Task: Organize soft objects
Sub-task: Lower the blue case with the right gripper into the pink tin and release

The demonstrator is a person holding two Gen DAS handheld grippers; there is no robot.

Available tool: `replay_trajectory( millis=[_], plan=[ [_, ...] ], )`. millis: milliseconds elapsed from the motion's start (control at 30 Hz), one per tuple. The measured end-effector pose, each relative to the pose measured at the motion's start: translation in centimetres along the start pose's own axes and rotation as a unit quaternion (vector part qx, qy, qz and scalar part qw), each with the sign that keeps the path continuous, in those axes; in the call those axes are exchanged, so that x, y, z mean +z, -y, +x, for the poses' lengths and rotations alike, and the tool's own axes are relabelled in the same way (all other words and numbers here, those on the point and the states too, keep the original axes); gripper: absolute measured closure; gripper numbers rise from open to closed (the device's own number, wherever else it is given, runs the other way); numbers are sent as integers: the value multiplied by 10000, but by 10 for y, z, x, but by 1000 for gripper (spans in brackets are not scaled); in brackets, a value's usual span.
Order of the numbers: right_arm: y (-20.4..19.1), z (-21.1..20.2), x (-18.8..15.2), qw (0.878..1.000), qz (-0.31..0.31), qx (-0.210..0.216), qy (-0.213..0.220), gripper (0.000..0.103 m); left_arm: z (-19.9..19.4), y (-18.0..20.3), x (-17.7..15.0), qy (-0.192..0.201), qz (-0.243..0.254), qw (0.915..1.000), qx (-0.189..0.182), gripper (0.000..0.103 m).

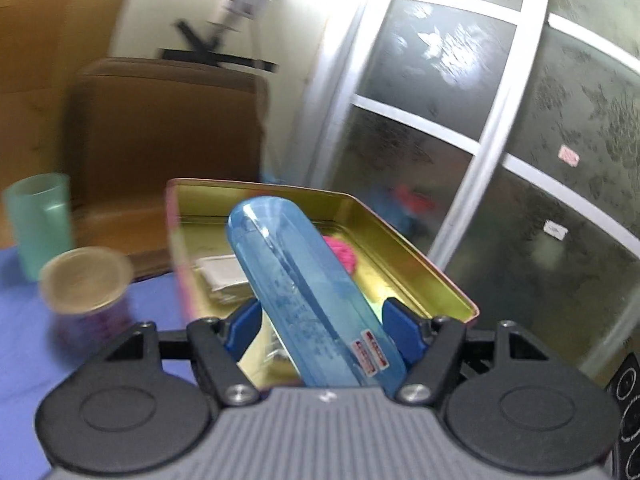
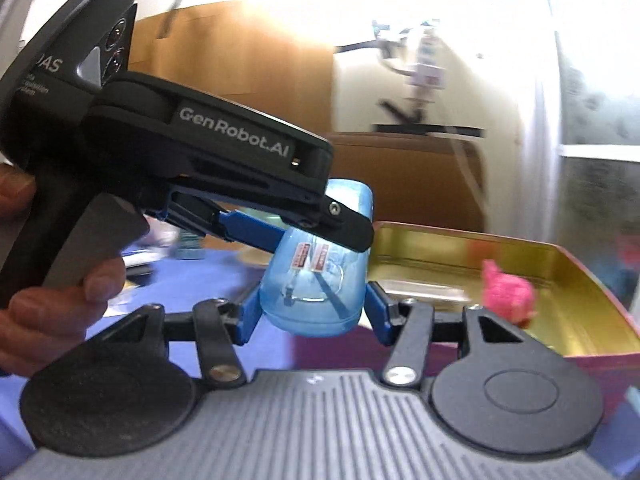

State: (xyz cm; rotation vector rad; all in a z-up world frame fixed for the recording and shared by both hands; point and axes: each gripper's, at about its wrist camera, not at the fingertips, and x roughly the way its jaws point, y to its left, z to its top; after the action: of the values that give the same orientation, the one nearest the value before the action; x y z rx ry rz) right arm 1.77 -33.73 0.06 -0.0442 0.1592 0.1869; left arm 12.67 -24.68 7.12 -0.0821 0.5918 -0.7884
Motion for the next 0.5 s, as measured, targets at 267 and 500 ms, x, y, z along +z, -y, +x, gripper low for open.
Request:
replay_trajectory(
  millis=[267,500],
  plan=[
    [67,15,-1,9951,649,-627,-394,45,75,41,10,-369,345,9987,-86,30],
    [97,38,-10,9835,951,-1475,-432,37,84,42,3,-475,428,9977,207,25]
  ],
)
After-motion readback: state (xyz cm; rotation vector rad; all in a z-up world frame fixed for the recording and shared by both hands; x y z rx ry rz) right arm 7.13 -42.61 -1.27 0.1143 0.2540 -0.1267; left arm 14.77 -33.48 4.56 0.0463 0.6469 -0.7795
